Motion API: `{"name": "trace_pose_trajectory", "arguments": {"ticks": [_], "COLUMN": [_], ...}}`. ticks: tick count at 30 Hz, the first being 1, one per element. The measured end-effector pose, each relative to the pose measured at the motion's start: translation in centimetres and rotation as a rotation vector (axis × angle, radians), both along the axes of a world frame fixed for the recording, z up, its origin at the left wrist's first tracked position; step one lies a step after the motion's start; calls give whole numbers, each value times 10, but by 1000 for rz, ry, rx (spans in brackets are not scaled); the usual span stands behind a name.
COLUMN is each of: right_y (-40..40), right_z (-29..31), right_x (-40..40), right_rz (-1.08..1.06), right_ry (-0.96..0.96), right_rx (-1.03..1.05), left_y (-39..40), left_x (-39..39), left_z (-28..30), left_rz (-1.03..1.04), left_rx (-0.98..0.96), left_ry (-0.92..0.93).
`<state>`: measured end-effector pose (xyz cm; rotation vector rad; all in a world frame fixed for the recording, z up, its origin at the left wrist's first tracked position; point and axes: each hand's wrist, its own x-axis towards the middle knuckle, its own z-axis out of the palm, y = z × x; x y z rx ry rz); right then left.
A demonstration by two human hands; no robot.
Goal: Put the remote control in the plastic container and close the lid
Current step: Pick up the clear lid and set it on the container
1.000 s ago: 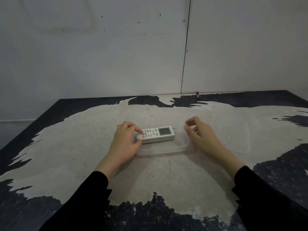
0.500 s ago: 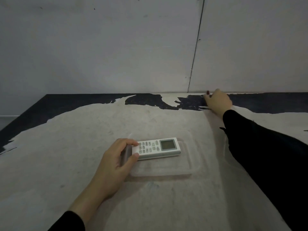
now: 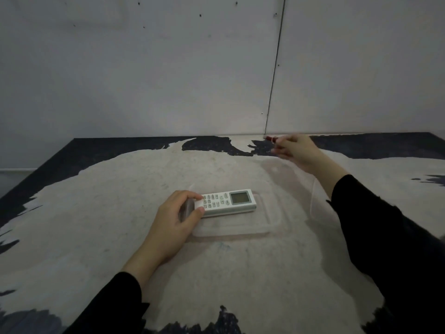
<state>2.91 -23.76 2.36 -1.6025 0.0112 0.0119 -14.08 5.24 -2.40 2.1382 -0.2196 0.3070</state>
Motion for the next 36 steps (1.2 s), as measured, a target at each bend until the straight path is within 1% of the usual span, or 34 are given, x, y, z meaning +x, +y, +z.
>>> {"name": "trace_pose_trajectory", "arguments": {"ticks": [2, 4, 5, 7, 8, 9, 11, 14, 17, 19, 22, 25, 27, 29, 34, 36], "right_y": [14, 27, 34, 47, 53, 58, 66, 70, 67, 65, 64, 65, 68, 70, 70, 61], "right_z": [9, 13, 15, 14, 14, 14, 15, 19, 17, 17, 20, 20, 17, 15, 18, 18], "right_x": [-39, -74, -90, -116, -125, -133, -143, -148, -144, -142, -138, -135, -134, -134, -139, -148], "right_rz": [143, 284, 352, 478, 532, 575, 618, 615, 560, 517, 512, 533, 551, 561, 558, 472], "right_ry": [22, 38, 44, 29, 1, -33, -80, -102, -210, -261, -298, -302, -310, -314, -386, -475], "right_rx": [102, 109, 80, -44, -147, -248, -373, -494, -838, -978, -1121, -1206, -1240, -1248, -1307, -1232], "left_y": [0, -2, -5, -16, -24, -31, -43, -46, -42, -39, -36, -39, -45, -50, -48, -45], "left_x": [-4, -9, -13, -18, -20, -21, -25, -24, -21, -16, -5, 1, 0, 2, 4, -1], "left_z": [2, 7, 11, 23, 28, 31, 34, 30, 36, 42, 46, 50, 55, 58, 61, 60], "left_rz": [21, 97, 138, 175, 162, 127, 44, -24, -97, -123, -136, -153, -159, -164, -193, -164], "left_rx": [20, 66, 71, 155, 211, 227, 185, 113, 66, 136, 366, 615, 770, 856, 863, 803], "left_ry": [-35, -88, -120, -248, -294, -291, -185, -83, 6, 41, 61, 65, 30, 13, 41, 7]}}
